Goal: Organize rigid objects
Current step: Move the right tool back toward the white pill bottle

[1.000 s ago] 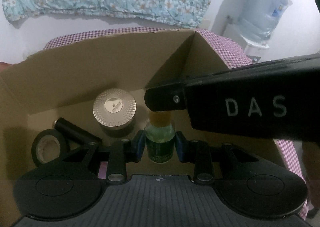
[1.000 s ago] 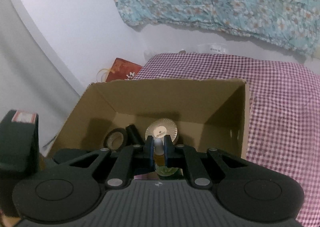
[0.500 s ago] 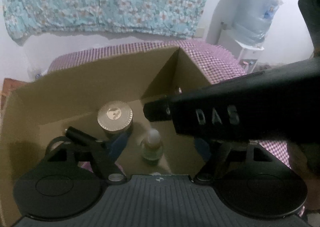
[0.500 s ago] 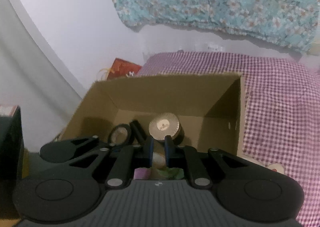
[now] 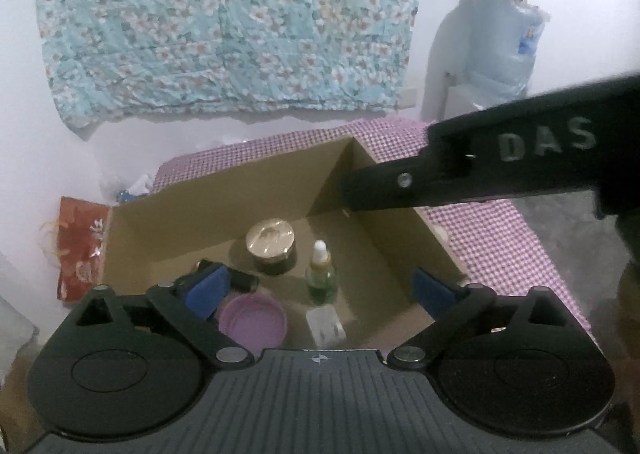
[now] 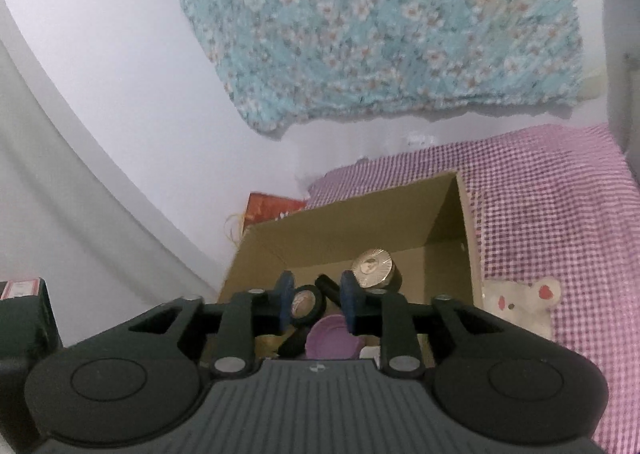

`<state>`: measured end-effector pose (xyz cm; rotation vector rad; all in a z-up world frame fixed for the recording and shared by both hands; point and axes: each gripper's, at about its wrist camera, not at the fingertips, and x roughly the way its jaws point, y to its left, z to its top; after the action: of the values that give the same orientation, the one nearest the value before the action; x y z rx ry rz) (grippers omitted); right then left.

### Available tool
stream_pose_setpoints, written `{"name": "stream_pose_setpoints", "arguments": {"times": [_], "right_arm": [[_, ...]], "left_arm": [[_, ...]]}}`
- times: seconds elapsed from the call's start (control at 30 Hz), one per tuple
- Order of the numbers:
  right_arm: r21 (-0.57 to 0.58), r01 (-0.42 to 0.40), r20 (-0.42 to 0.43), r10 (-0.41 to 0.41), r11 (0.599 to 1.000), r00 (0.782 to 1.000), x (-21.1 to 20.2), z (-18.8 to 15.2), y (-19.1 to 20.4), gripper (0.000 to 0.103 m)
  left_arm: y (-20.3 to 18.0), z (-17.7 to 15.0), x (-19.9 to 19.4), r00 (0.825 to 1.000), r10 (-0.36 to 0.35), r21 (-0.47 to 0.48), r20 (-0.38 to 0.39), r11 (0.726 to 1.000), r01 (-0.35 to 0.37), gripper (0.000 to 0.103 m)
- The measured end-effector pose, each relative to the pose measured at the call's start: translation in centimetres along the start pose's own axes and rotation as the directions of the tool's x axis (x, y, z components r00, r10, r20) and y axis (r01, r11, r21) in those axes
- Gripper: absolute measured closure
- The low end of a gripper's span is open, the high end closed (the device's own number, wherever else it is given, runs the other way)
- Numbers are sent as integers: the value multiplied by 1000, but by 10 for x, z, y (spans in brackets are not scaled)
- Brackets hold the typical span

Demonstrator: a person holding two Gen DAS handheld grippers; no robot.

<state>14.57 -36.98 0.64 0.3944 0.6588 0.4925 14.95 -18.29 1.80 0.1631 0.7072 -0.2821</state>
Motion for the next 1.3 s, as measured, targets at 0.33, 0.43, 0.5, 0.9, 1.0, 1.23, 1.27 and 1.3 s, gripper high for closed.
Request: {"name": "stream_pose_setpoints", "arguments": {"times": [0.33,0.43,0.5,0.9,1.0,1.23,1.27,1.3], "right_arm": [[-4,70,12,-70,998,997,-40,-56,44,43],[-9,82,-5,-82,997,997,-43,-72,59,39],[-8,88,-14,-88,996,996,-43,-81,68,34],[-80,95,-72,-101,992,992,-25,-104,115,12],[-87,94,-86,-101,992,991,-17,-104,119,12],[-66,98,-145,-106,993,984,12,-105,114,11],[-61,98,-153,-106,993,982,17,-105,113,11],[-55,99,-162,-107,994,981,21,-106,111,11]], "left_arm": [[42,-55,-51,999,21,-97,-38,995,-25,2],[56,-71,-62,997,48,-131,-54,990,-55,2],[66,-80,-69,996,59,-159,-59,985,-68,2],[110,-108,-75,995,64,-263,-76,961,-82,1],[117,-113,-69,995,53,-280,-90,957,-76,1],[131,-117,-50,991,38,-313,-125,947,-76,1],[132,-118,-48,991,38,-318,-132,945,-78,1],[134,-118,-45,990,36,-321,-138,944,-80,1]]}}
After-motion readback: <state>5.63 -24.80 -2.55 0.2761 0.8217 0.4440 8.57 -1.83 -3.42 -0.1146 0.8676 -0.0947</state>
